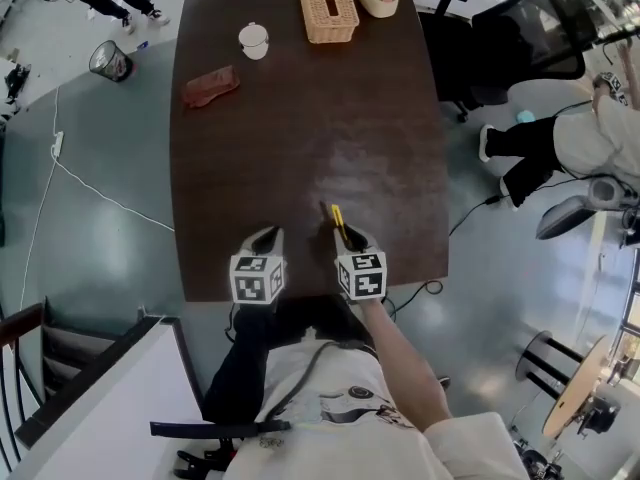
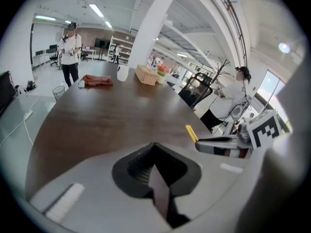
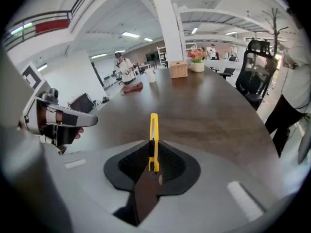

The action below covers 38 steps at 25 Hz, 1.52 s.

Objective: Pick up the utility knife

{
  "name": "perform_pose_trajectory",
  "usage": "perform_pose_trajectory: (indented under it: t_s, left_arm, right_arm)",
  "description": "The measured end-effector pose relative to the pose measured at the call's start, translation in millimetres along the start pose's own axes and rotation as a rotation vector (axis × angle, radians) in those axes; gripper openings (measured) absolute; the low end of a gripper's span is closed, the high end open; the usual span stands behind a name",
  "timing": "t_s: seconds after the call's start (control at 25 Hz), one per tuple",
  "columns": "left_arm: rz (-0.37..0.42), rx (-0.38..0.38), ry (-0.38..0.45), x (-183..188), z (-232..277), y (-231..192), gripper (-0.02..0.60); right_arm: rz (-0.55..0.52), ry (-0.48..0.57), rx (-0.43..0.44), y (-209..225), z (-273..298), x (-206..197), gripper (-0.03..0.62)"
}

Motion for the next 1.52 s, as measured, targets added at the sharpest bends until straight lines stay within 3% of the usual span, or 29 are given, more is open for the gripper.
perform_pose_trajectory:
  t_s: [0.36, 0.48, 0.8, 1.12, 1.52]
  left_arm:
    - [0.131, 0.031, 0.407, 50.3, -71.8, 47.4, -0.003]
    - [0.164, 0.059, 0.485, 50.1, -100.9, 57.4, -0.003]
    - [0.175, 0.09, 0.497, 20.0, -135.3, 65.8, -0.003]
    - [0.188, 0.05, 0.511, -16.4, -163.1, 76.7, -0.003]
    - [0.225, -0.003, 0.517, -111.4, -238.3, 91.9, -0.003]
  right_arm:
    - [-0.035, 0.28, 0.024, 9.8, -98.5, 43.1, 0.055]
    - [-0.026, 0.335, 0.032, 16.8, -130.6, 40.1, 0.055]
    - [-0.037, 0.415, 0.044, 7.7, -173.2, 32.3, 0.055]
    - [-0.079, 0.47, 0.01, -18.9, -212.0, 11.6, 0.055]
    - [-0.069, 0.575, 0.002, -101.0, -283.8, -55.7, 0.055]
Point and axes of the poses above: the fingertips, and each gripper's own axes: z forward along the fingers, y to its right, x out of its top, the point moved 3 cm from there along -z, backward along the fingers, and after that the axes turned 1 degree about -z, right-handed, at the moved point
